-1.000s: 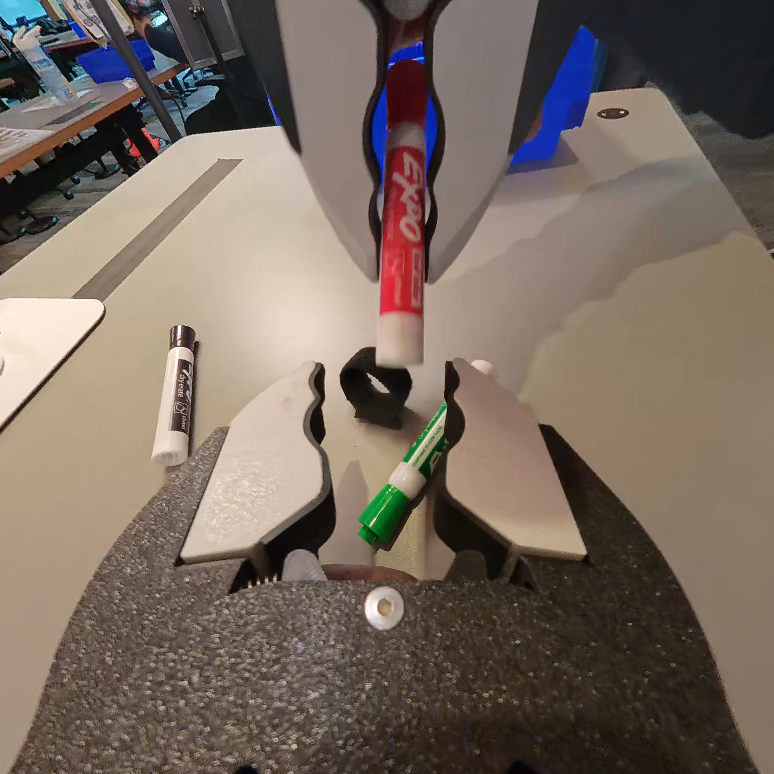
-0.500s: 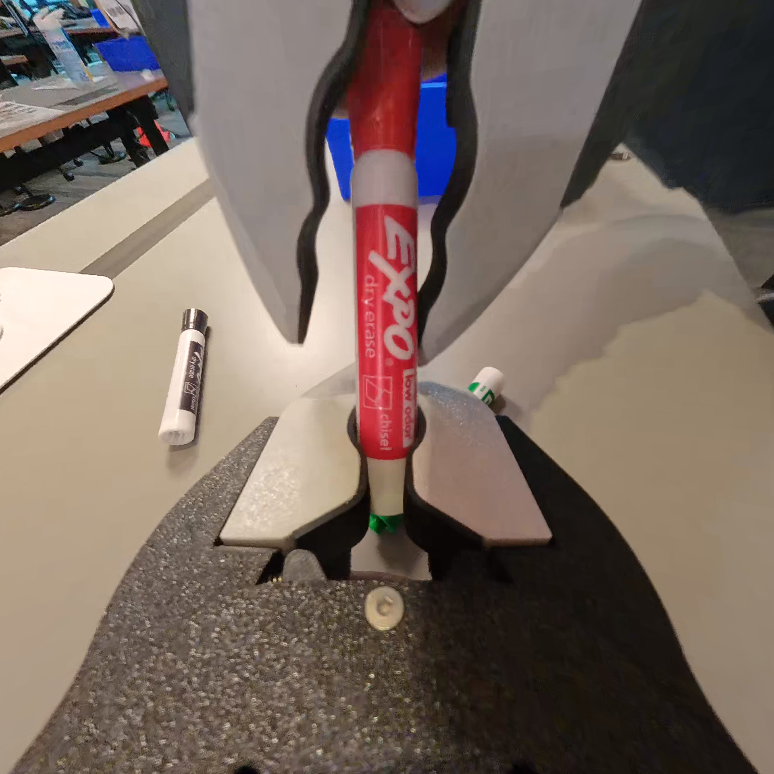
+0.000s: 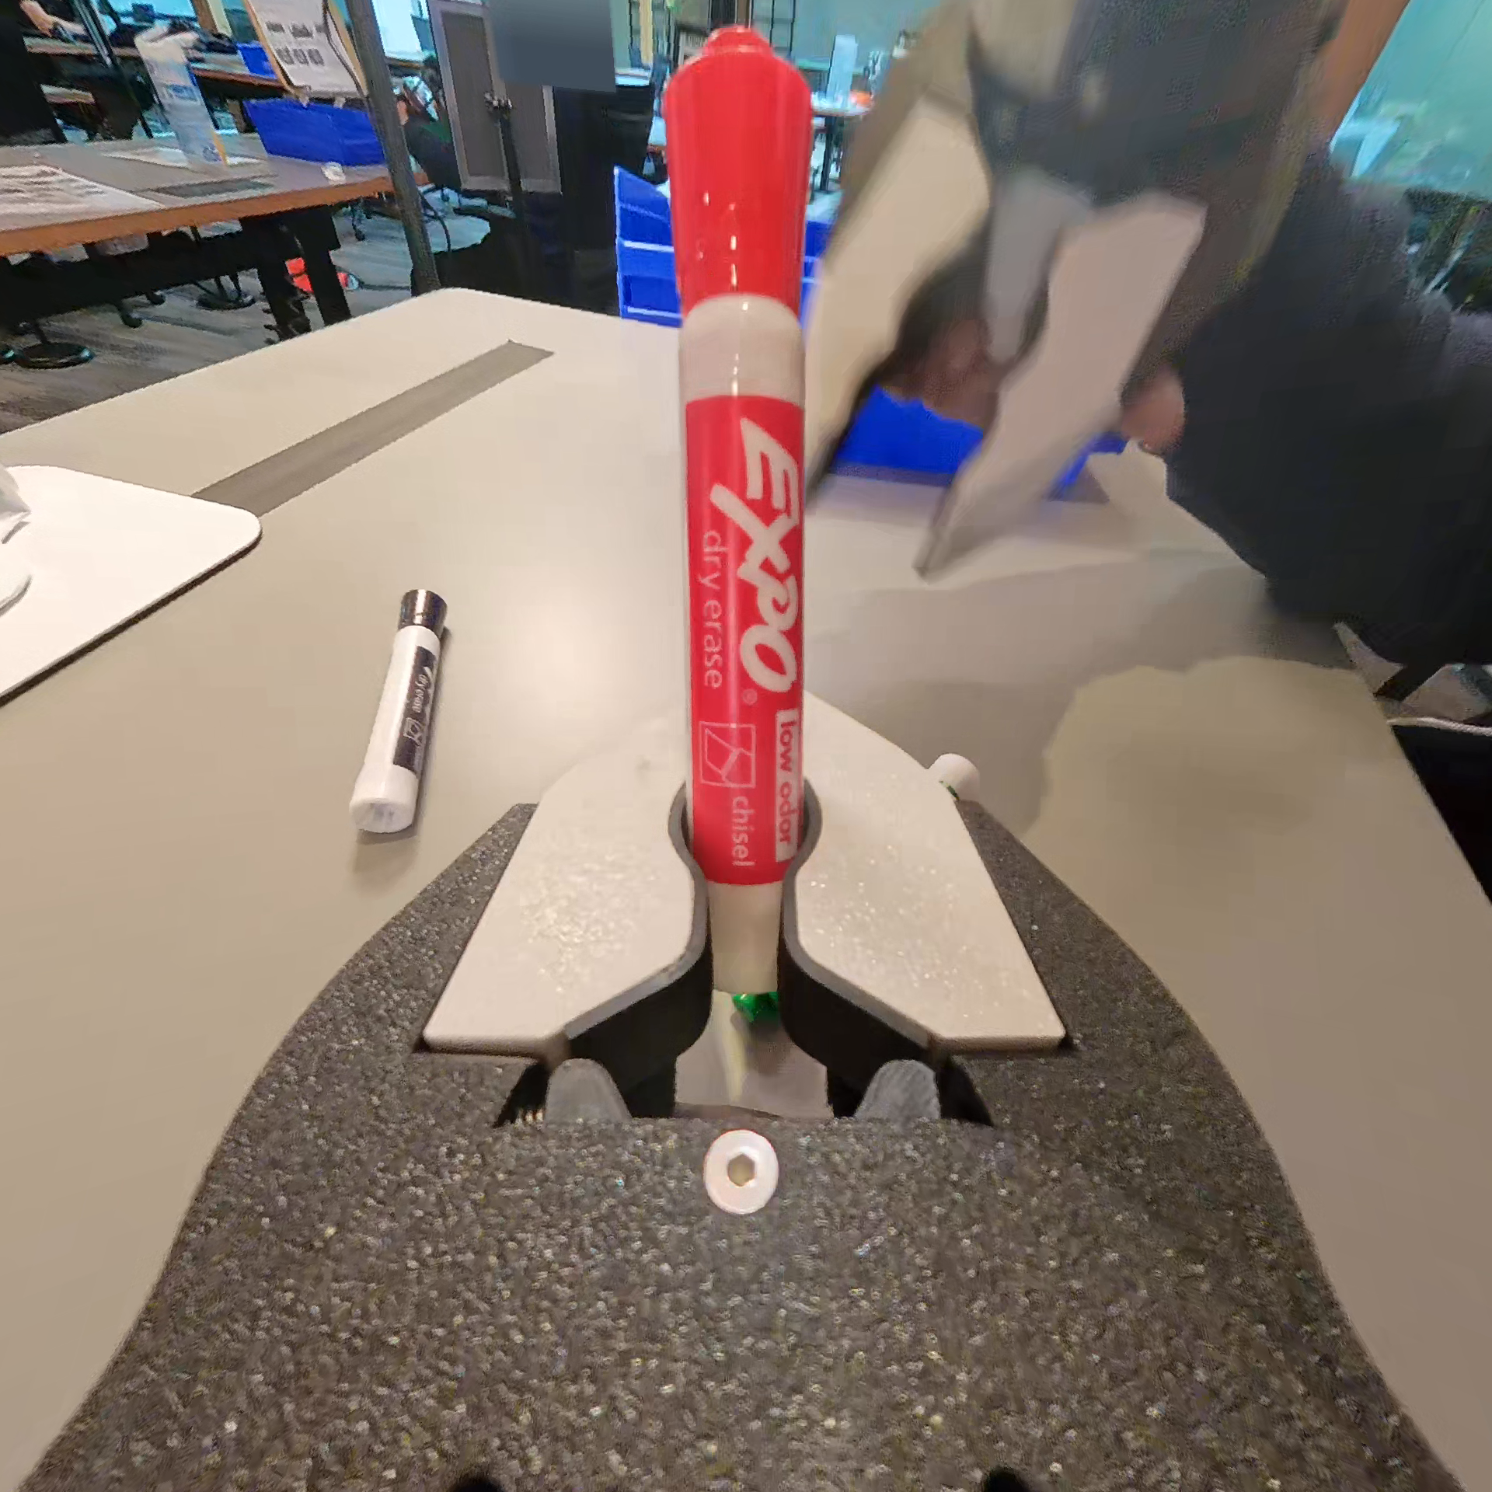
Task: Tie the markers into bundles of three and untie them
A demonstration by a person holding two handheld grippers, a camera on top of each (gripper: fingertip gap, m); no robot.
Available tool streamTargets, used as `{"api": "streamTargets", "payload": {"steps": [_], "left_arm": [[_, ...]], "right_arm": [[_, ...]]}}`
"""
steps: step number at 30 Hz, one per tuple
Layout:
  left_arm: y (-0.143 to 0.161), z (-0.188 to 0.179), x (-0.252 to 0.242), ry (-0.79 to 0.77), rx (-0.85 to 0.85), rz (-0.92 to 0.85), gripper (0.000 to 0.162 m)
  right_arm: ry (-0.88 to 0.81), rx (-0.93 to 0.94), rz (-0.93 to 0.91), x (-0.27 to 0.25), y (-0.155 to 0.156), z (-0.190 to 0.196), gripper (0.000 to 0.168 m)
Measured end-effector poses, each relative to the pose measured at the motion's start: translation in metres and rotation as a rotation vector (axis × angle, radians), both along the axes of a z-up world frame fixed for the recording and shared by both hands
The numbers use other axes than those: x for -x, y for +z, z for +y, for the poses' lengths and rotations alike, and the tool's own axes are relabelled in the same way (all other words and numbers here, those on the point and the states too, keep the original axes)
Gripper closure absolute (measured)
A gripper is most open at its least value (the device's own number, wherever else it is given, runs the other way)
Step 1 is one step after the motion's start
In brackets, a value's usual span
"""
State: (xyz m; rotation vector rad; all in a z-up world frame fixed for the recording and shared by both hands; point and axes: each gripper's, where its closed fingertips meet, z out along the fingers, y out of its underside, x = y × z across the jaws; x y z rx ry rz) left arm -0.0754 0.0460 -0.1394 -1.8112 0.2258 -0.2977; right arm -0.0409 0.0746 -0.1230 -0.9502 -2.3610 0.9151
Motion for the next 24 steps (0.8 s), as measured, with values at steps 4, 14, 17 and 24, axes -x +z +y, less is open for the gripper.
{"api": "streamTargets", "payload": {"steps": [4,14,17,24], "left_arm": [[0.002,-0.004,0.007,-0.023,-0.015,-0.024,0.150],[0.017,-0.008,0.007,-0.077,-0.081,-0.233,0.150],[0.030,-0.012,0.009,-0.115,-0.143,-0.393,0.150],[0.047,-0.016,0.007,-0.169,-0.236,-0.561,0.150]], "right_arm": [[0.015,-0.026,-0.178,-0.039,-0.067,-0.017,0.134],[-0.055,-0.133,-0.287,-0.033,-0.100,-0.034,0.149],[-0.072,-0.036,-0.262,-0.040,-0.094,-0.038,0.150],[-0.156,0.384,0.012,-0.032,0.003,-0.034,0.150]]}}
